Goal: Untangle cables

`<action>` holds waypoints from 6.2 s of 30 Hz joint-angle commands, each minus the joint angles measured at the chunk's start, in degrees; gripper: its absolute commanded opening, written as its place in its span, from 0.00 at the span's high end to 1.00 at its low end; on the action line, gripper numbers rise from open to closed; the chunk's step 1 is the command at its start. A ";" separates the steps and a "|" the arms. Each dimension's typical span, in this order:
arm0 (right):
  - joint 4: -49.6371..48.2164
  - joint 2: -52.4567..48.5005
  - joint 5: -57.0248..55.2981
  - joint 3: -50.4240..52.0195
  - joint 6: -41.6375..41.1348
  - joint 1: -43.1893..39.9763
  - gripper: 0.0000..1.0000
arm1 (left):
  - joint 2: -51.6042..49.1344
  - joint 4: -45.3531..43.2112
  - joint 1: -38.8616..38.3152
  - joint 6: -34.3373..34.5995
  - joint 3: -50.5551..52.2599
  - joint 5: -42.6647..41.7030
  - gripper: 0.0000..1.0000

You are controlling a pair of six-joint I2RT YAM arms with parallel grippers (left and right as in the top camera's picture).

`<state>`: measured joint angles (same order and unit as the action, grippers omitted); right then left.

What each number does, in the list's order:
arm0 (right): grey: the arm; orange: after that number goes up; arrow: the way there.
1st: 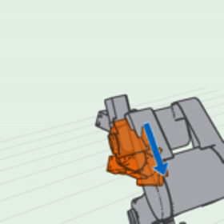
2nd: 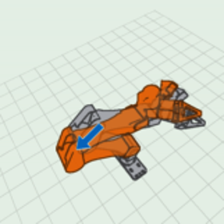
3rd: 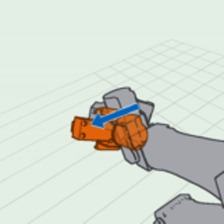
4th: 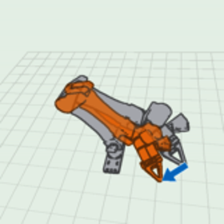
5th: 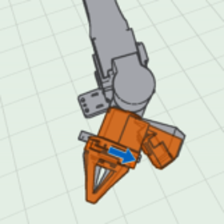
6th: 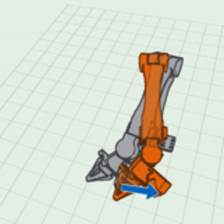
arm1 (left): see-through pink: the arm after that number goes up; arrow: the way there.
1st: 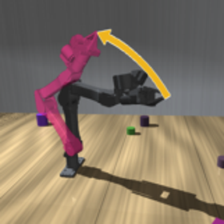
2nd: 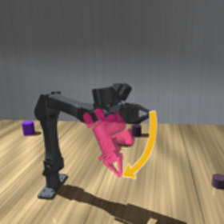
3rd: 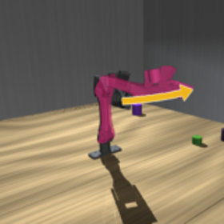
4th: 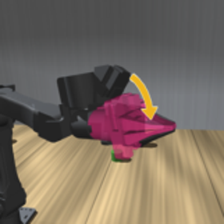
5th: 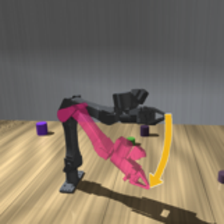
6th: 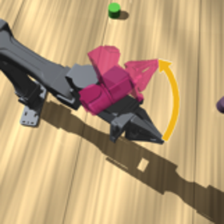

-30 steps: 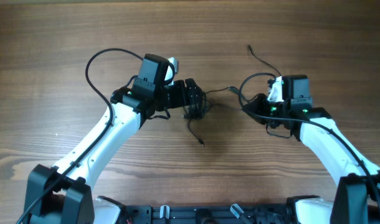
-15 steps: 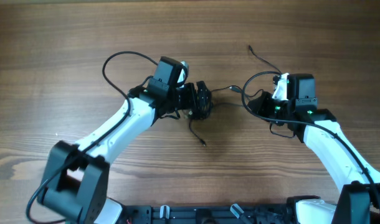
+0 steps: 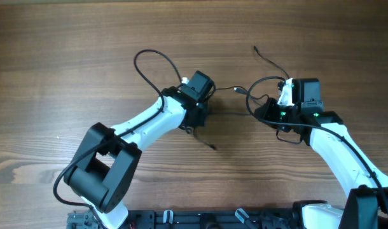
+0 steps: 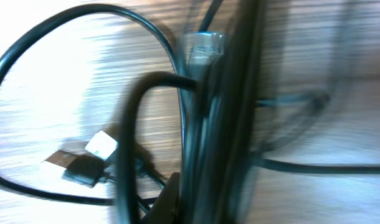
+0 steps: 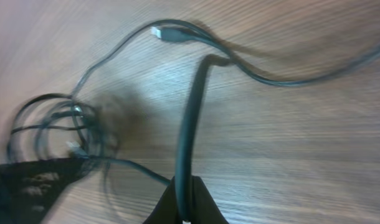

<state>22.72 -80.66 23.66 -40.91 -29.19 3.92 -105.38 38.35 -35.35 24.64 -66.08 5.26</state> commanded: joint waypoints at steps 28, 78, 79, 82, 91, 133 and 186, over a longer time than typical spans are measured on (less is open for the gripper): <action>28.44 9.51 -6.67 -13.35 -4.42 -25.64 0.15 | 16.85 -0.66 7.48 -4.94 -3.15 -22.58 0.00; 36.76 9.51 -7.30 -11.85 2.23 -25.64 0.01 | 16.87 -0.59 0.68 -4.94 -3.15 -11.58 0.00; 36.94 9.51 -7.32 -11.85 2.25 -25.64 0.01 | 16.87 -0.59 0.68 -4.94 -3.15 -11.56 0.00; 36.94 9.51 -7.30 -11.85 2.23 -25.64 0.01 | 16.87 -0.59 0.68 -4.94 -3.15 -11.58 0.00; 36.94 9.51 -7.32 -11.85 2.27 -25.64 0.00 | 16.87 -0.61 0.68 -4.94 -3.15 -11.58 0.00; 32.54 9.51 -7.30 -11.85 2.01 -25.64 0.00 | 7.21 -1.92 28.46 4.13 -3.15 4.90 0.39; -9.92 9.27 20.81 -11.85 -2.08 17.77 0.22 | 44.33 -3.82 25.70 -10.99 -6.60 -56.22 0.96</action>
<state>17.39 -71.29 52.84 -52.58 -21.28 17.23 -61.28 36.42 -9.39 15.07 -71.90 -45.15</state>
